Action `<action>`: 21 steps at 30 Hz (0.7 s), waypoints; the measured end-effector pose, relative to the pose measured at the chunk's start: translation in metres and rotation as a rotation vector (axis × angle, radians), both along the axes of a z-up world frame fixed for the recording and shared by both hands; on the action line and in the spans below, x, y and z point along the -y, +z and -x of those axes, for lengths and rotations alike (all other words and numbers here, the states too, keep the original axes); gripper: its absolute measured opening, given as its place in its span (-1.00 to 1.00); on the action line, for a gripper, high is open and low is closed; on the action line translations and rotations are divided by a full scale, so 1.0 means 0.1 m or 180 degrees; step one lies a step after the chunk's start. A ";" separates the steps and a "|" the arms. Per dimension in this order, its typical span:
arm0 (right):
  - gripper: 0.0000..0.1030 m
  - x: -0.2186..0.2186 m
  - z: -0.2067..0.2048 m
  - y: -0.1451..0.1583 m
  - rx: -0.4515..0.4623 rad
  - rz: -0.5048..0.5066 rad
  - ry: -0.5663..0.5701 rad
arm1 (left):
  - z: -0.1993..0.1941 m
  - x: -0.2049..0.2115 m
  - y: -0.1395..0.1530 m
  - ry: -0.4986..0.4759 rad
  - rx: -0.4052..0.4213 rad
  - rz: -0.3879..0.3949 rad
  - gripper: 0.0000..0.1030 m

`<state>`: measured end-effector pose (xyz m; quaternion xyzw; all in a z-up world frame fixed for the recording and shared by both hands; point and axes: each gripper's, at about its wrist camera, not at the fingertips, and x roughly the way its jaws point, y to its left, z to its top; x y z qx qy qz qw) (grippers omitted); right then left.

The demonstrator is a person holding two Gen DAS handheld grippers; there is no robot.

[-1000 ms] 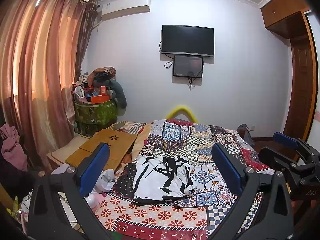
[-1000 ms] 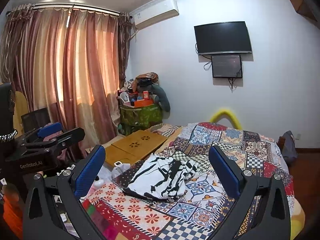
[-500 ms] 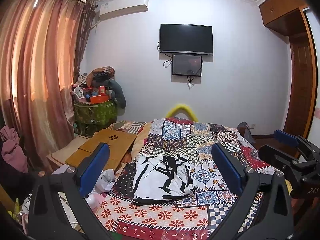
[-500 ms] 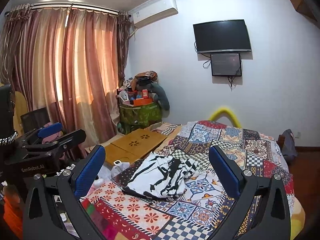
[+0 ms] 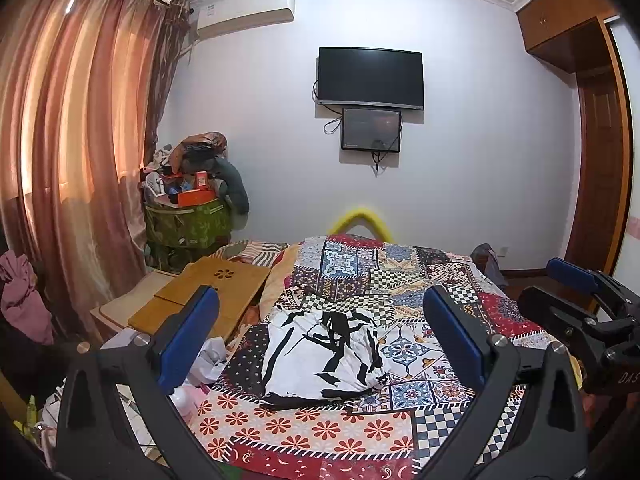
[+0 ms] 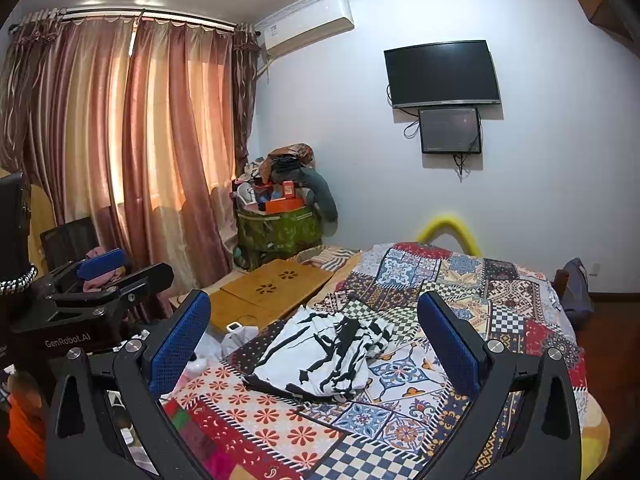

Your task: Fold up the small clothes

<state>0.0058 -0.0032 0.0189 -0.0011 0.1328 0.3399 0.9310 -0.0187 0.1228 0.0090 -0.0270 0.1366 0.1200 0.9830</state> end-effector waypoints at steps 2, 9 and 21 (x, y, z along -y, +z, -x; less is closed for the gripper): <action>0.99 0.00 0.00 0.00 -0.0005 -0.0001 -0.0003 | 0.00 0.00 0.00 -0.0025 -0.0006 -0.0003 0.99; 0.99 0.00 0.00 0.00 -0.0014 0.0001 -0.0003 | -0.02 -0.04 -0.01 -0.0121 -0.0050 0.0079 0.99; 0.99 -0.01 0.00 -0.01 -0.0029 0.0017 -0.0016 | -0.03 -0.06 -0.01 -0.0147 -0.0089 0.0099 0.99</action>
